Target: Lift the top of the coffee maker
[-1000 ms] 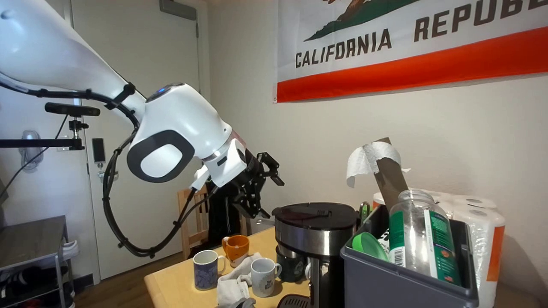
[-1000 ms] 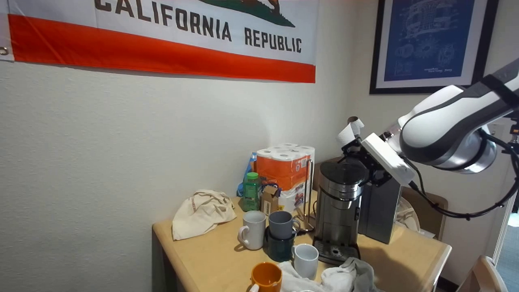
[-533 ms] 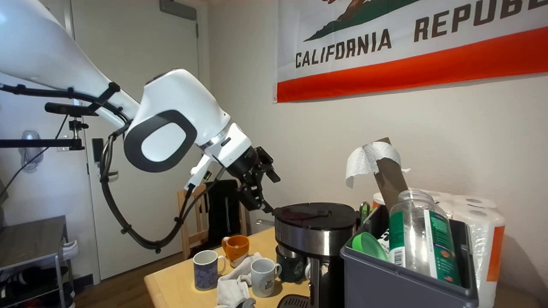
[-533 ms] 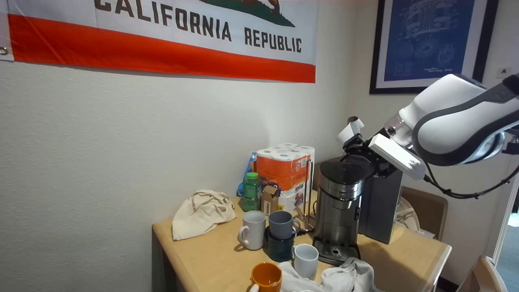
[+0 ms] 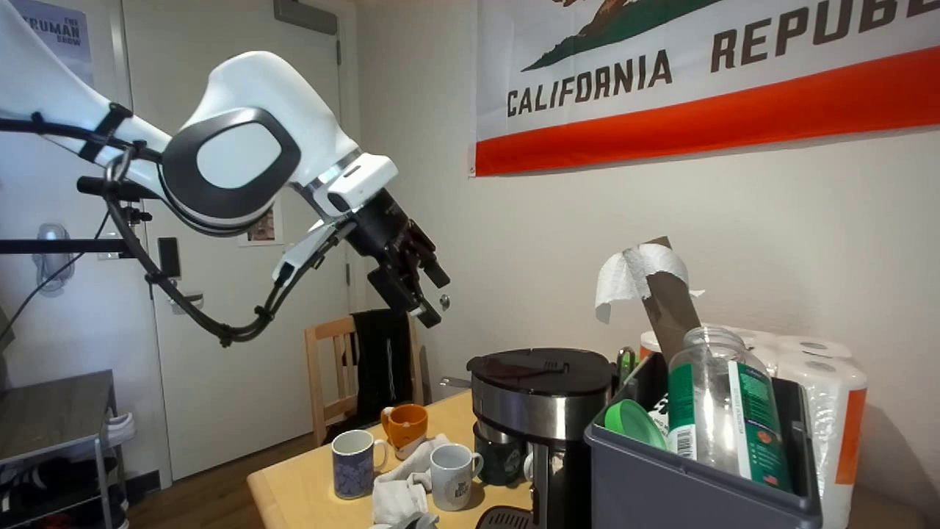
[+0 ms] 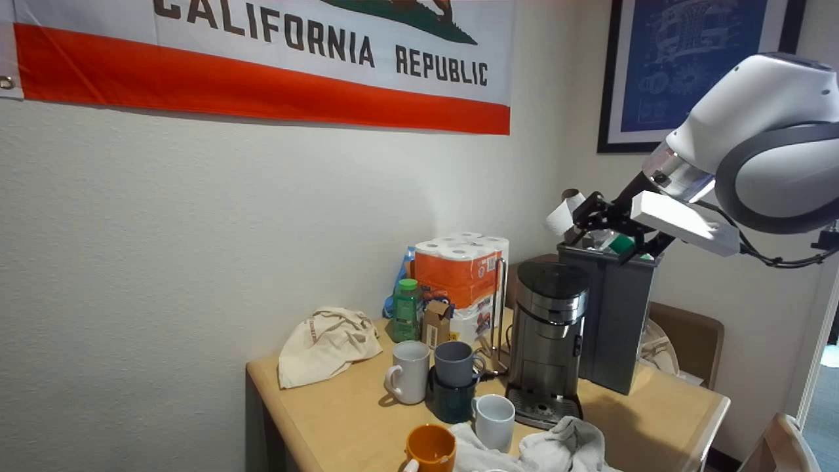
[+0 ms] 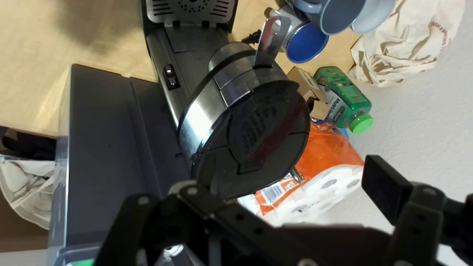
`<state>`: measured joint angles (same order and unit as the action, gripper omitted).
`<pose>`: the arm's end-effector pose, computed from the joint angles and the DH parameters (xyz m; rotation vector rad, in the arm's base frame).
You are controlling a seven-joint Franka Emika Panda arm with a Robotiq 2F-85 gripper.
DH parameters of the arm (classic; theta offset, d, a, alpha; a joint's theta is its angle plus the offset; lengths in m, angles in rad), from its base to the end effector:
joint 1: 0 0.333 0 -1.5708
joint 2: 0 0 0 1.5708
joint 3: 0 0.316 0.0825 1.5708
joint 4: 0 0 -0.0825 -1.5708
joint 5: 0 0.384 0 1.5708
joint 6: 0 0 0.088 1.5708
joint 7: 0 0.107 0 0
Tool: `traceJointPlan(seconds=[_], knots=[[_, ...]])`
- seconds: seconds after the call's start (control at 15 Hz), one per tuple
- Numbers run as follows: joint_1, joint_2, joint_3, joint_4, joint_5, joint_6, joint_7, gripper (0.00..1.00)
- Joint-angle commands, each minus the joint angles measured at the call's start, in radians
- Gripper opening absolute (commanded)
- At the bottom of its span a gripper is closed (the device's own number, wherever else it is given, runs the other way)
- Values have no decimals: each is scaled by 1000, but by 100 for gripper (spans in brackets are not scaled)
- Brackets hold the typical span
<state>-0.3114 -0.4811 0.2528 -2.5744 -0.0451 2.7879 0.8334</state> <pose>0.4393 -0.0166 0.4981 -2.6032 1.1652 -1.0152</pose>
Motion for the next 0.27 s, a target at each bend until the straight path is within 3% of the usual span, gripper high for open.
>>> traceJointPlan(seconds=[0.0, 0.2], knots=[[5, -73, -2, 1, -33, -64, 11, 100], [8, -96, -6, 0, -30, -67, 6, 100]])
